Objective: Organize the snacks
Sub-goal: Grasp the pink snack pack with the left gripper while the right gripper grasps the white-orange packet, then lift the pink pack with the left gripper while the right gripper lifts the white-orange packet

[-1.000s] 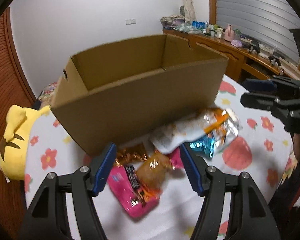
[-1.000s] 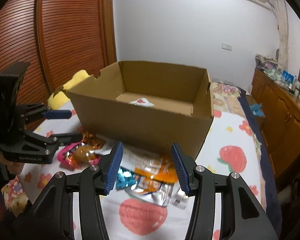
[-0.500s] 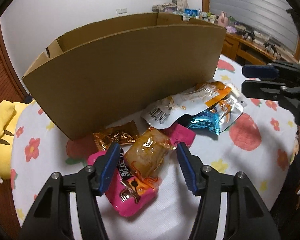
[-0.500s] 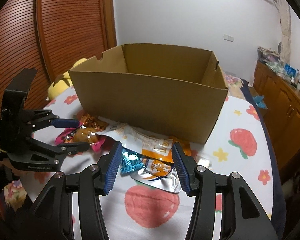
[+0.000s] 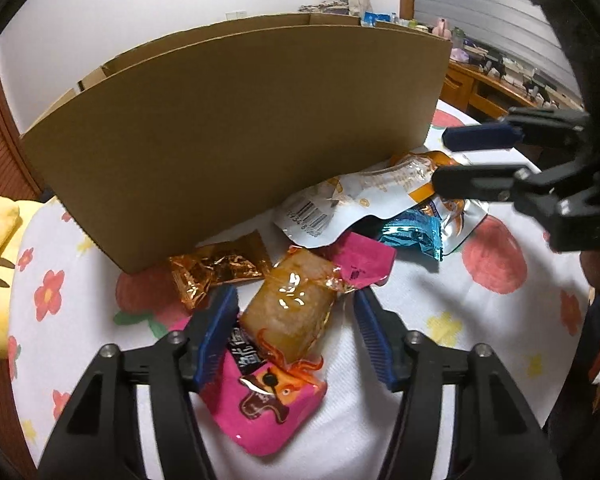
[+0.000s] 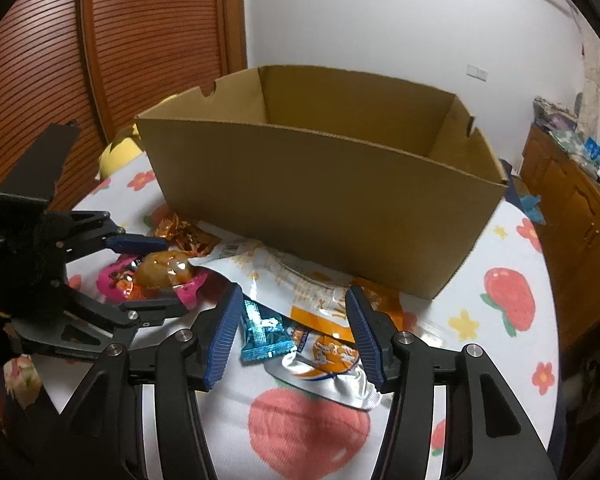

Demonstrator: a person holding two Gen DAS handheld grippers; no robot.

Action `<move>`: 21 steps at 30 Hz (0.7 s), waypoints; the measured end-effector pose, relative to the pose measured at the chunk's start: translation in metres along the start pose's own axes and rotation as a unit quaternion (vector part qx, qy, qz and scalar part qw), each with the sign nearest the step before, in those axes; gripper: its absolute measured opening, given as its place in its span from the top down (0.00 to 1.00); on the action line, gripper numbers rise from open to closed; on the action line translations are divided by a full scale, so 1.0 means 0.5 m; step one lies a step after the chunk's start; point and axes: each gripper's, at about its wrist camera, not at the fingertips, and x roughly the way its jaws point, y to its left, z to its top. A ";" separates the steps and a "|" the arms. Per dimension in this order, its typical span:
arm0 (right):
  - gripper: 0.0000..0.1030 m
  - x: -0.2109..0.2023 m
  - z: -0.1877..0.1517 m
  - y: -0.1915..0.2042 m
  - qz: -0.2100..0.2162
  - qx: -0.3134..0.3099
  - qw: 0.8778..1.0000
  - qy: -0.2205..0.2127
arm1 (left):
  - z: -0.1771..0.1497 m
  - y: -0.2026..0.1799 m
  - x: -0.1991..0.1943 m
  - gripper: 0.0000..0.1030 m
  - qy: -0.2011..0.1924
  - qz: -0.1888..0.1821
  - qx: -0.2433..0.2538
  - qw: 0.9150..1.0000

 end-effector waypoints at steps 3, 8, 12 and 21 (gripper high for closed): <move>0.46 0.019 0.002 0.004 0.003 -0.009 1.000 0.010 | -0.006 0.004 -0.004 0.51 -0.008 0.002 -0.006 1.000; 0.44 0.048 0.003 0.009 0.010 -0.022 0.999 0.025 | -0.015 0.007 -0.011 0.55 -0.019 0.001 -0.018 1.000; 0.41 0.060 0.004 0.015 0.008 -0.038 0.999 0.028 | -0.021 0.010 -0.015 0.55 -0.027 -0.005 -0.031 0.999; 0.35 0.083 0.014 0.041 -0.011 -0.103 0.994 0.039 | -0.023 0.019 -0.016 0.54 -0.035 -0.018 -0.047 0.998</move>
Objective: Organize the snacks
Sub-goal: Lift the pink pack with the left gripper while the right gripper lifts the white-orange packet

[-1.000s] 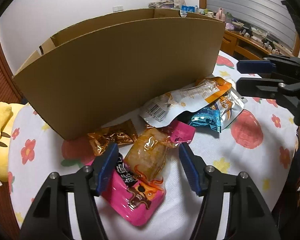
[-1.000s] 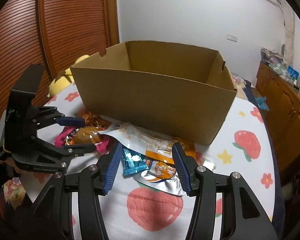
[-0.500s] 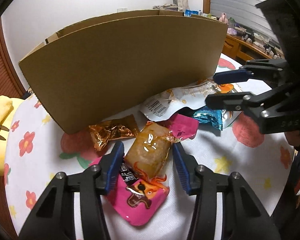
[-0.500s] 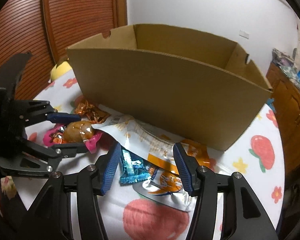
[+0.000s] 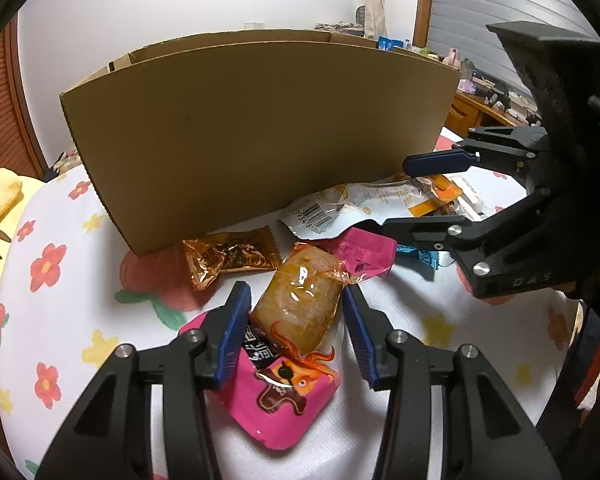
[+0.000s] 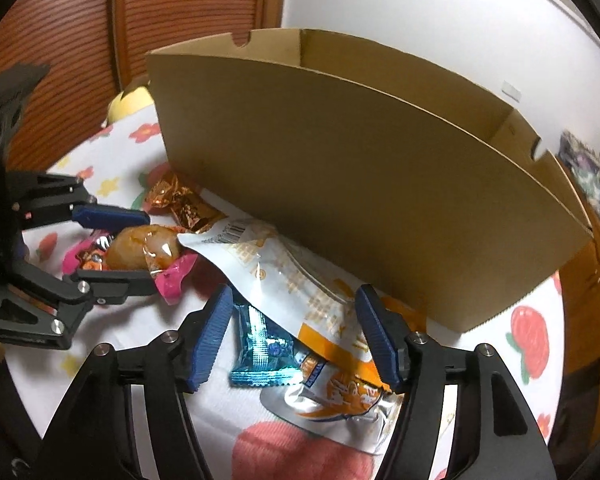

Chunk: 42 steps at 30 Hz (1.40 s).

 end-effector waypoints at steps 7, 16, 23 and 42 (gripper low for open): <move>0.33 0.025 0.010 0.007 0.003 -0.022 1.000 0.016 | -0.001 0.005 -0.002 0.54 -0.001 -0.004 -0.005 1.000; 0.39 0.057 0.022 0.009 0.027 -0.012 0.999 0.035 | -0.001 0.009 -0.001 0.53 -0.001 -0.005 -0.008 1.000; 0.68 0.015 0.025 0.014 0.040 -0.011 0.999 0.019 | 0.006 -0.007 0.011 0.44 0.009 0.012 0.010 1.000; 0.69 -0.010 0.004 -0.013 0.049 0.023 0.998 0.015 | -0.002 -0.007 -0.040 0.58 -0.010 0.015 -0.014 1.000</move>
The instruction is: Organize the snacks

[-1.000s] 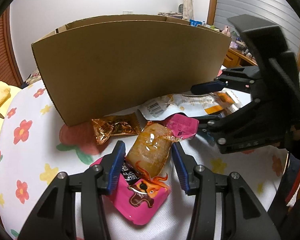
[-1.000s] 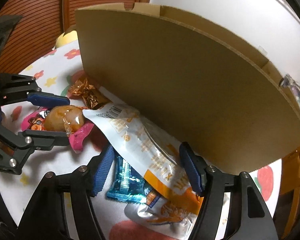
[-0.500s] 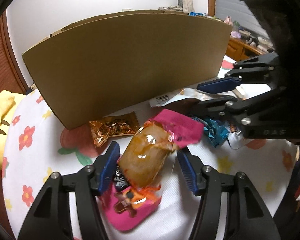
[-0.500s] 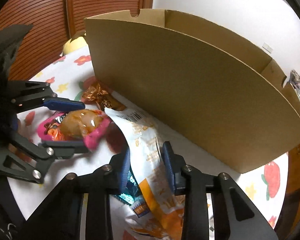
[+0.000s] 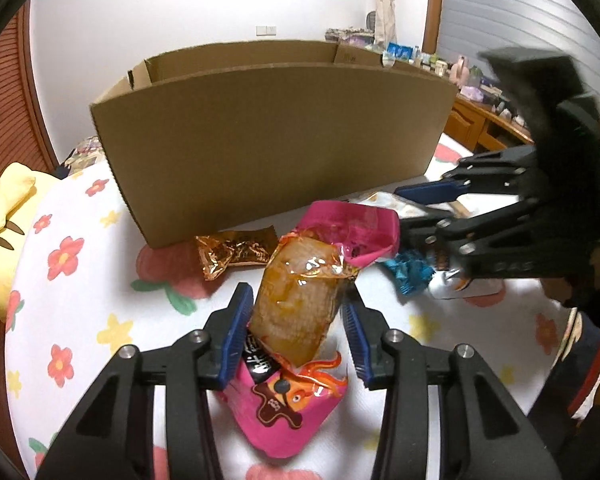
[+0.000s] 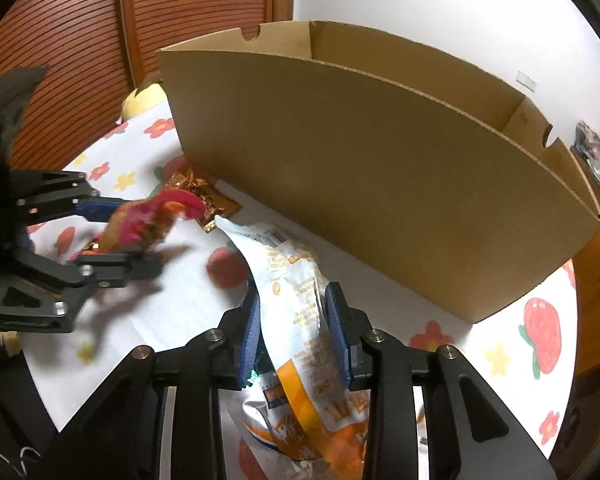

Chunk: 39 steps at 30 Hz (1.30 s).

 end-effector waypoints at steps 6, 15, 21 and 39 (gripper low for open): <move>0.57 0.021 0.009 -0.003 0.006 0.008 1.000 0.008 | -0.016 0.014 -0.018 0.58 -0.004 -0.001 -0.007 1.000; 0.72 -0.013 0.006 -0.003 0.004 0.014 1.000 -0.007 | -0.011 0.005 -0.013 0.57 -0.005 0.002 -0.012 1.000; 0.73 -0.039 -0.001 0.006 -0.011 0.008 1.000 -0.022 | -0.011 0.003 -0.015 0.57 -0.006 0.003 -0.014 1.000; 0.92 -0.112 -0.007 0.045 -0.011 -0.012 0.997 -0.081 | 0.020 0.007 -0.061 0.57 -0.040 0.017 -0.013 0.999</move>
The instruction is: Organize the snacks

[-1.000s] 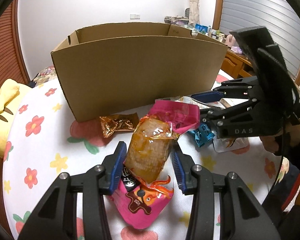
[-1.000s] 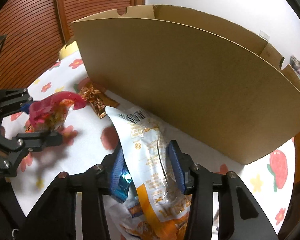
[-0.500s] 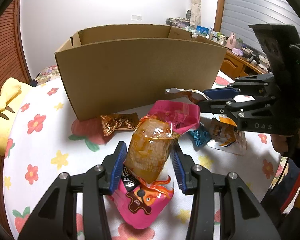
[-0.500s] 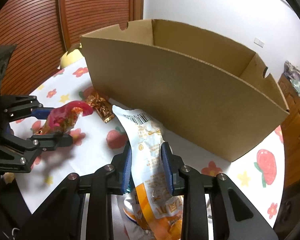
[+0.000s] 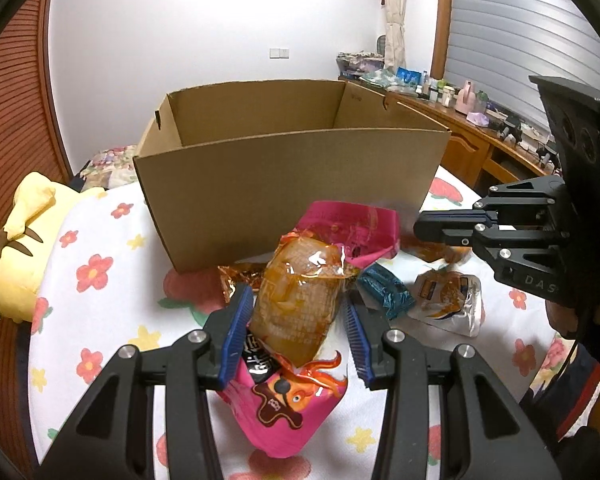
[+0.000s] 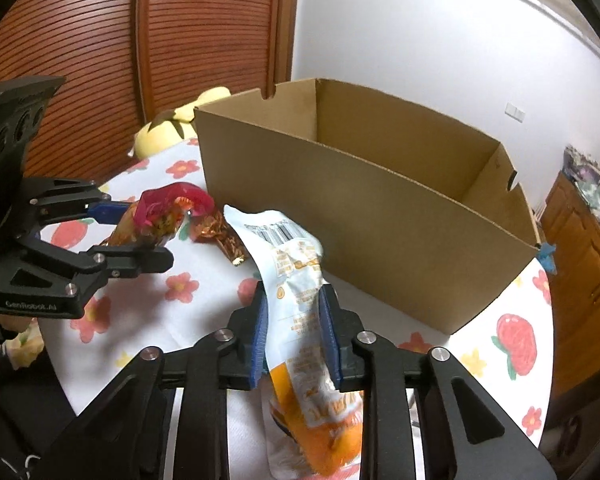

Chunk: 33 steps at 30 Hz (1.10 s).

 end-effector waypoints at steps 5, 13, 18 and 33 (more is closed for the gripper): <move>1.00 0.012 -0.001 -0.003 -0.011 0.001 1.000 0.008 | -0.001 -0.003 0.001 0.57 0.000 0.004 0.003 1.000; 0.85 0.010 -0.013 -0.027 0.003 0.000 1.000 0.013 | -0.013 -0.002 0.003 0.57 0.007 0.006 -0.003 1.000; 0.61 0.009 -0.040 -0.035 0.019 0.001 0.999 0.037 | -0.017 -0.002 0.008 0.57 0.009 0.002 -0.003 1.000; 0.46 0.045 -0.096 -0.033 0.034 -0.018 0.995 0.097 | -0.019 0.002 0.021 0.57 0.019 0.000 -0.007 1.000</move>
